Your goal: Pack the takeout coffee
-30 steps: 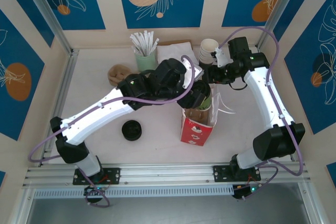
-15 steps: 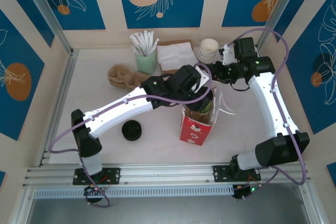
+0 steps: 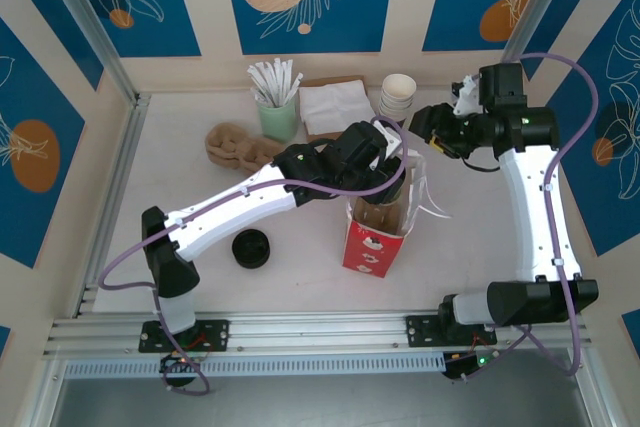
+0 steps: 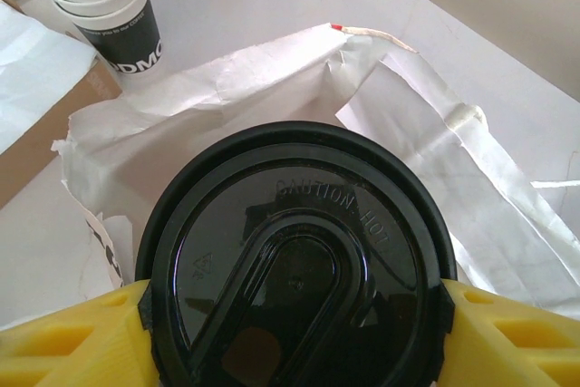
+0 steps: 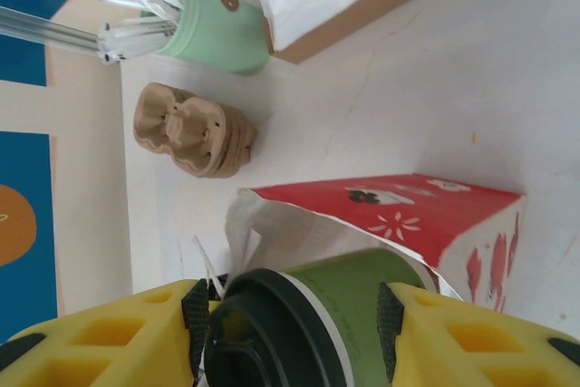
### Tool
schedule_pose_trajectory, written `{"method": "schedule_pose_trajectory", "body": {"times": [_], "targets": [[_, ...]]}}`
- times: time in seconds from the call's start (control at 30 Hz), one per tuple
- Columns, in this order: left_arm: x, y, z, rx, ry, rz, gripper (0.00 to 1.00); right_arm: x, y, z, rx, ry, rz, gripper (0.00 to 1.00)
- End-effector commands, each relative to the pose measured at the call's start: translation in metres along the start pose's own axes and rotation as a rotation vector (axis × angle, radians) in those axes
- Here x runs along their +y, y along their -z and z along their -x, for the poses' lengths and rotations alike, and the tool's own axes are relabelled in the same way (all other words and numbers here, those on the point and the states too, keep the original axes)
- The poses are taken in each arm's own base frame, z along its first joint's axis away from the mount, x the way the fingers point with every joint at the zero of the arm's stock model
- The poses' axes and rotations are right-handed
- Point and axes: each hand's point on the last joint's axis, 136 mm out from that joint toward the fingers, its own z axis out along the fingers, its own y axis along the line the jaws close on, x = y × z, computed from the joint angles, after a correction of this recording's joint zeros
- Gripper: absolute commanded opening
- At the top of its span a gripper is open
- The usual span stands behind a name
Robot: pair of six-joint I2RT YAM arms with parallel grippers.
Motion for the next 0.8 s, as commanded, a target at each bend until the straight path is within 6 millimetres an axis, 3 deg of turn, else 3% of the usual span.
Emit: {"method": "schedule_pose_trajectory", "body": {"times": [0.0,0.2,0.4,0.77], "targets": [[0.005,0.017,0.020,-0.068,0.025,0.017,0.69,-0.020,0.002,-0.019,0.072,-0.067,-0.056,0.55],[0.009,0.010,0.009,-0.028,0.042,0.037,0.69,-0.031,-0.002,-0.026,0.064,0.015,-0.065,0.57],[0.009,0.003,-0.002,-0.002,0.050,0.036,0.69,-0.029,-0.024,-0.030,0.137,0.181,-0.012,0.57],[0.006,-0.004,-0.018,0.031,0.055,0.014,0.69,-0.034,-0.050,-0.055,0.251,0.166,-0.046,0.56]]}}
